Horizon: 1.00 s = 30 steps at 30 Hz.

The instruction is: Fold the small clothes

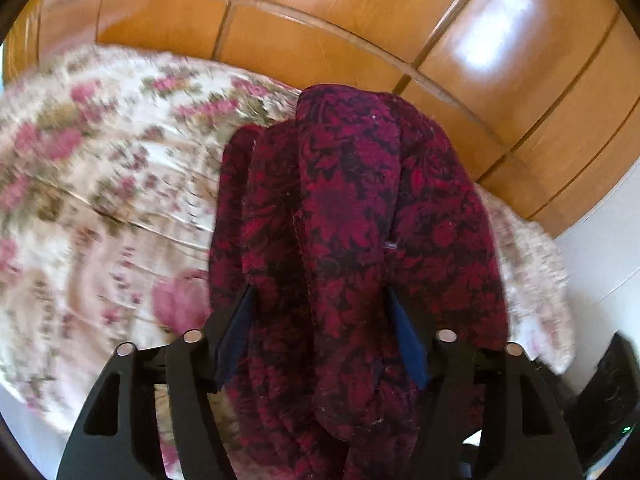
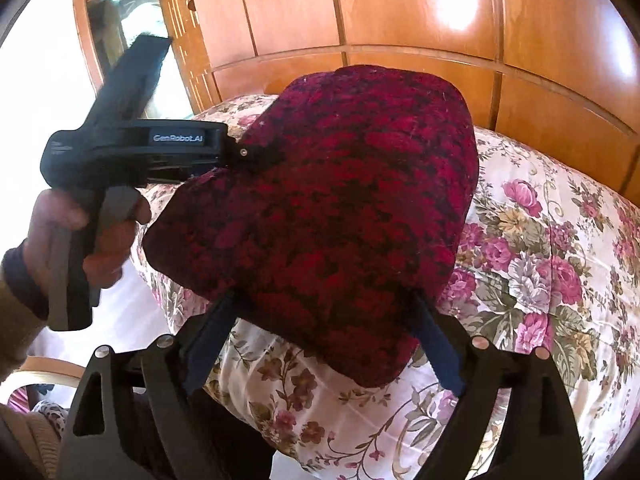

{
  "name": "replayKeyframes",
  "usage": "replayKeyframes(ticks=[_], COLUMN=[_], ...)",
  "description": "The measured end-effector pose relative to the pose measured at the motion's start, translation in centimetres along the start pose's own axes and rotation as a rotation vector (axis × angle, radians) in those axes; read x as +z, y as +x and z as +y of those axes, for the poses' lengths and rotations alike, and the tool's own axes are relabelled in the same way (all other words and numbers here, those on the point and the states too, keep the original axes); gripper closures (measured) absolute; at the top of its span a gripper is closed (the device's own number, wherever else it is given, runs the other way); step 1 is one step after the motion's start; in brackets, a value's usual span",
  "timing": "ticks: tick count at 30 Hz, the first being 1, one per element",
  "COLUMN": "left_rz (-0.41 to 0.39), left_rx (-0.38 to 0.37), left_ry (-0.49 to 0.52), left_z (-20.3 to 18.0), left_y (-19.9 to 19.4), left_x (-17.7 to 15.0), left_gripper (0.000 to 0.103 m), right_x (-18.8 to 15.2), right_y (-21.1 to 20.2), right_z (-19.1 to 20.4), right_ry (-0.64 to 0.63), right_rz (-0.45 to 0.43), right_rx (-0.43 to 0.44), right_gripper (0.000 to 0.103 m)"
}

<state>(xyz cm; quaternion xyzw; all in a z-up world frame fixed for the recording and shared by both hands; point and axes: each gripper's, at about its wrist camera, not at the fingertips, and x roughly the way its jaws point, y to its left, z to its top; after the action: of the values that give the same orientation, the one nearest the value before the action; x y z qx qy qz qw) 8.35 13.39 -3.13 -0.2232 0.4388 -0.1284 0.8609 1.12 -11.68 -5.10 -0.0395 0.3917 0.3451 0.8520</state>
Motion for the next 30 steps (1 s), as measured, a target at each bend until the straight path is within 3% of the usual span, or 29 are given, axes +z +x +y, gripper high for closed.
replayKeyframes(ticks=[3, 6, 7, 11, 16, 21, 24, 30], left_rz=[-0.038, -0.084, -0.105, -0.178, -0.078, -0.105, -0.123, -0.125], left_rx=[-0.026, -0.059, -0.074, -0.015, 0.056, 0.068, 0.108, 0.172], left_ry=[0.023, 0.052, 0.076, 0.196, 0.151, 0.088, 0.119, 0.140], left_z=[-0.4, -1.1, -1.4, -3.1, 0.0, 2.3, 1.7, 0.4], left_y=[-0.7, -2.8, -3.8, -6.0, -1.8, -1.8, -2.1, -2.3], left_x=[0.1, 0.8, 1.2, 2.3, 1.0, 0.0, 0.8, 0.8], left_gripper=[0.079, 0.091, 0.091, 0.091, 0.091, 0.090, 0.090, 0.082], right_x=[0.1, 0.8, 1.2, 4.2, 6.2, 6.0, 6.5, 7.0], right_y=[-1.8, -4.3, -4.8, -5.0, 0.7, 3.9, 4.4, 2.2], right_z=[-1.4, -3.4, -4.0, -5.0, -2.4, -1.5, -1.1, -2.3], right_ry=[0.048, 0.118, 0.134, 0.153, 0.054, 0.036, 0.011, 0.028], right_rz=[-0.023, -0.073, -0.090, -0.152, -0.052, -0.031, -0.019, -0.004], right_rx=[0.071, 0.102, 0.101, 0.075, 0.027, -0.002, -0.028, 0.013], right_gripper=[0.017, 0.017, 0.017, 0.023, 0.040, 0.032, 0.031, 0.025])
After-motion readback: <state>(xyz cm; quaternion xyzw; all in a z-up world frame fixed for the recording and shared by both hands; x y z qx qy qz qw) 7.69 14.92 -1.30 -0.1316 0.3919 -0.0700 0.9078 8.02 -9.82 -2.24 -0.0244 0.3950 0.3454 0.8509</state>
